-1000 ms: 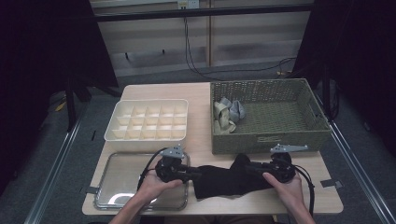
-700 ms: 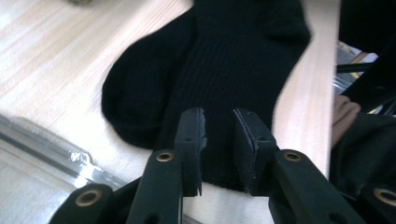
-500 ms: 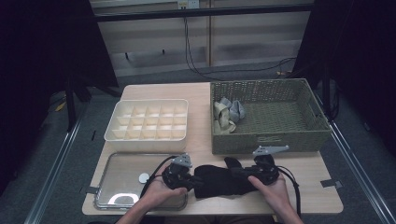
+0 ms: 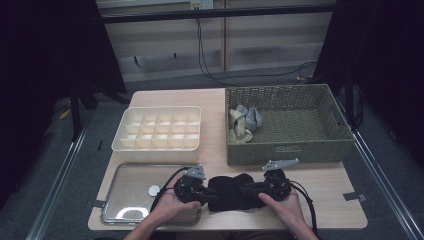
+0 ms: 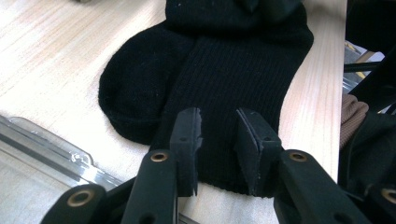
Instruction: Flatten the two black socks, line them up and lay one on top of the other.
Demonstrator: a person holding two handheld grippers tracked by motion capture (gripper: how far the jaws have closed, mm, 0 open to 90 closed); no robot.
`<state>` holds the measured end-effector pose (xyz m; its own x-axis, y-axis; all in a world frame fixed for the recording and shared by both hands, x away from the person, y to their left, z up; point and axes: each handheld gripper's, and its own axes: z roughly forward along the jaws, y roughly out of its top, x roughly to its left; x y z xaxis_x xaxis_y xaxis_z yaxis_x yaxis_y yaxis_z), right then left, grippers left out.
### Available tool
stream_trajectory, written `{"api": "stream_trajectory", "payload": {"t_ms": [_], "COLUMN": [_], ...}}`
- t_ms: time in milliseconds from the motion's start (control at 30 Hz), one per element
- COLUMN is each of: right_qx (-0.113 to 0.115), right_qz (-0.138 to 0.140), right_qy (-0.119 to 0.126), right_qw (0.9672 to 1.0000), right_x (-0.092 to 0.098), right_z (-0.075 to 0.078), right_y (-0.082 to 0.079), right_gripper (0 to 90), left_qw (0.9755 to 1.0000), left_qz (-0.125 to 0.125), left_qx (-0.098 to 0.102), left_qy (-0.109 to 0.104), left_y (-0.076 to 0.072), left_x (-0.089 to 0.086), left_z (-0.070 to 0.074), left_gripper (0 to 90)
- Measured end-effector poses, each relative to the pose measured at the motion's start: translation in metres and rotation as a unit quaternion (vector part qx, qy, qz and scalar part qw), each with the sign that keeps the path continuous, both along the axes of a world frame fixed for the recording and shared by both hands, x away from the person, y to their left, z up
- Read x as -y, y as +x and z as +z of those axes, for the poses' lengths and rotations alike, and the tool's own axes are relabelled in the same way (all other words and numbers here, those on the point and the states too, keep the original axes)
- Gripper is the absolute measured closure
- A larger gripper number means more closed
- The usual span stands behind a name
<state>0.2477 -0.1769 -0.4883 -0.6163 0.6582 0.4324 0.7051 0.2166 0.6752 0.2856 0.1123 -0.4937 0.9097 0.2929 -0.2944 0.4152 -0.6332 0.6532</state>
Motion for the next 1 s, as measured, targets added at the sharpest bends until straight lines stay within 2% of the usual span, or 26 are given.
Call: {"api": "stream_trajectory", "payload": {"t_ms": [33,67,100,133,200,367,400,433,467,500,533,567,633,733,767,833,900,933,967,1000], "right_qx": [0.003,0.019,0.019,0.024,0.020,0.017,0.019,0.019,0.018,0.018,0.022,0.022,0.024,0.020,0.015,0.004,-0.006,-0.012,-0.014,-0.016], "right_qz": [-0.008,-0.020,-0.020,-0.030,-0.046,-0.052,-0.048,-0.048,-0.039,-0.039,-0.029,-0.029,-0.020,-0.010,0.002,0.010,0.014,0.017,0.018,0.022], "right_qy": [0.003,-0.002,-0.002,-0.012,-0.013,0.009,0.019,0.019,0.025,0.025,0.030,0.030,0.032,0.031,0.020,0.017,-0.002,-0.013,-0.027,-0.028], "right_qw": [1.0000,0.9996,0.9996,0.9992,0.9987,0.9984,0.9985,0.9985,0.9987,0.9987,0.9989,0.9989,0.9990,0.9993,0.9997,0.9998,0.9999,0.9997,0.9994,0.9993], "right_x": [0.003,0.009,0.009,0.011,0.017,0.020,0.021,0.021,0.022,0.022,0.021,0.021,0.019,0.015,0.010,0.006,0.002,0.000,-0.001,0.000], "right_z": [0.002,0.007,0.007,0.009,0.009,0.009,0.010,0.010,0.013,0.013,0.016,0.016,0.020,0.021,0.015,0.008,-0.001,-0.004,-0.006,-0.007], "right_y": [0.001,0.002,0.002,0.003,0.011,0.018,0.019,0.019,0.017,0.017,0.014,0.014,0.010,0.004,0.000,-0.002,-0.003,-0.003,-0.002,-0.001], "right_gripper": [69.1,69.1,69.1,67.7,62.7,63.0,67.6,67.6,73.5,73.5,81.5,81.5,89.6,90.0,90.0,90.0,90.0,90.0,89.4,88.1], "left_qw": [1.0000,1.0000,1.0000,1.0000,1.0000,1.0000,1.0000,1.0000,1.0000,1.0000,1.0000,1.0000,1.0000,1.0000,1.0000,1.0000,1.0000,1.0000,1.0000,0.9999], "left_qz": [0.000,0.001,0.001,0.002,-0.003,-0.002,-0.003,-0.003,-0.005,-0.004,-0.004,-0.004,-0.005,-0.004,-0.002,-0.007,-0.007,-0.003,-0.007,-0.012], "left_qx": [0.000,0.002,0.002,0.003,0.004,0.003,0.003,0.003,0.003,0.003,0.001,0.001,0.002,0.001,0.001,0.002,0.002,0.000,0.003,0.004], "left_qy": [-0.001,0.001,0.001,-0.005,0.000,-0.003,0.001,0.001,0.002,0.001,0.000,0.000,0.002,-0.003,-0.006,0.002,0.000,-0.008,-0.006,-0.001], "left_y": [0.000,-0.001,-0.001,-0.001,-0.001,-0.001,0.000,0.000,0.000,0.000,0.000,0.000,0.000,-0.001,-0.001,0.000,0.000,-0.001,-0.001,-0.001], "left_x": [0.000,0.000,0.000,0.001,0.000,0.000,0.000,0.000,0.000,0.000,0.000,0.000,0.000,0.001,0.001,0.000,0.000,0.001,0.001,0.001], "left_z": [0.000,0.000,0.000,-0.001,0.000,-0.001,0.000,0.000,0.000,0.000,0.000,0.000,0.000,-0.001,-0.001,0.000,0.000,-0.001,-0.001,0.000], "left_gripper": [68.7,68.7,68.7,68.7,68.6,68.5,68.5,68.3,68.2,68.2,68.0,67.8,67.6,66.9,66.9,66.9,66.9,66.8,66.4,65.5]}}
